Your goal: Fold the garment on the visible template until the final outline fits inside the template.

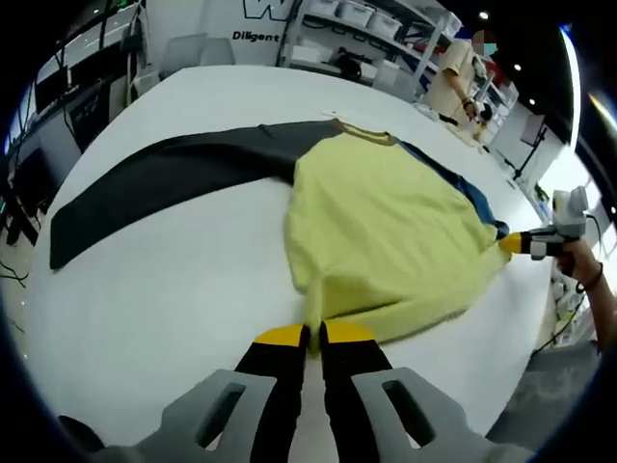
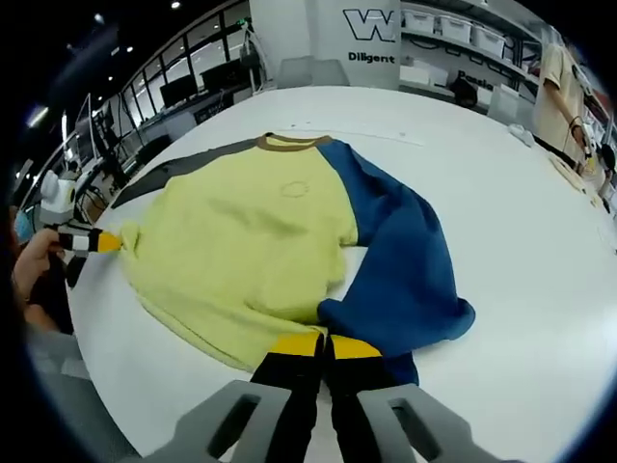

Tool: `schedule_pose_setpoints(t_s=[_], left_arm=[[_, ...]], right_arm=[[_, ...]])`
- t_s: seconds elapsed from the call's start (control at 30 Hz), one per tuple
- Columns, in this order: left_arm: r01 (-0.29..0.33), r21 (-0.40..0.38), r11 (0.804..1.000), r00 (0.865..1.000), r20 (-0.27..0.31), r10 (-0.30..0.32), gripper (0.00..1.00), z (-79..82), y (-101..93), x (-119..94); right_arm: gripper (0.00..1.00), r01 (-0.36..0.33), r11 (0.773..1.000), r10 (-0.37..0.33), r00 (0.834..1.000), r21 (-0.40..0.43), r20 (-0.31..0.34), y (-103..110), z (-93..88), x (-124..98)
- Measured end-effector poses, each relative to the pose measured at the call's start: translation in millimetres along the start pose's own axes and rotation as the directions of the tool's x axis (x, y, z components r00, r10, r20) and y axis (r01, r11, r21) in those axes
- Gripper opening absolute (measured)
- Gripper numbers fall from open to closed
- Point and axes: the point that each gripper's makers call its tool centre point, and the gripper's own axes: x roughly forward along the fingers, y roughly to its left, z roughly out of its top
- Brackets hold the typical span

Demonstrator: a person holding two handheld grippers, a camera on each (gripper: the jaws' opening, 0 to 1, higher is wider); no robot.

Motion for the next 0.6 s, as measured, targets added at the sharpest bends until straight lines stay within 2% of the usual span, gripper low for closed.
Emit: schedule_pose_setpoints(t_s=[0.03, 0.17, 0.33, 0.47, 0.6], left_arm=[[-0.003, 0.022, 1.0, 1.0, 0.003, 0.003, 0.1, 0.7, 1.5, -1.8], [0.002, 0.082, 0.997, 1.0, 0.003, -0.002, 0.22, -1.9, 2.3, -11.3], [0.033, 0.12, 0.992, 0.999, -0.009, -0.032, 0.23, -9.5, -5.6, -24.0], [0.063, 0.171, 0.983, 0.998, 0.0, -0.064, 0.24, -6.6, -7.2, -21.1], [0.105, 0.165, 0.981, 0.994, -0.009, -0.105, 0.24, -4.0, -10.7, -17.4]], right_arm=[[0.0, 0.022, 0.998, -0.024, 0.999, 0.064, 0.021, -2.7, 2.6, -0.4], [0.03, 0.013, 0.996, -0.017, 0.999, 0.084, 0.041, -4.2, 4.8, -8.2], [0.09, -0.009, 0.994, 0.001, 0.998, 0.111, 0.066, -1.3, 3.3, -20.2], [0.14, -0.039, 0.994, 0.033, 0.997, 0.103, 0.065, 7.9, -1.0, -23.5], [0.14, -0.06, 0.993, 0.053, 0.996, 0.097, 0.066, 12.0, -3.3, -22.0]])
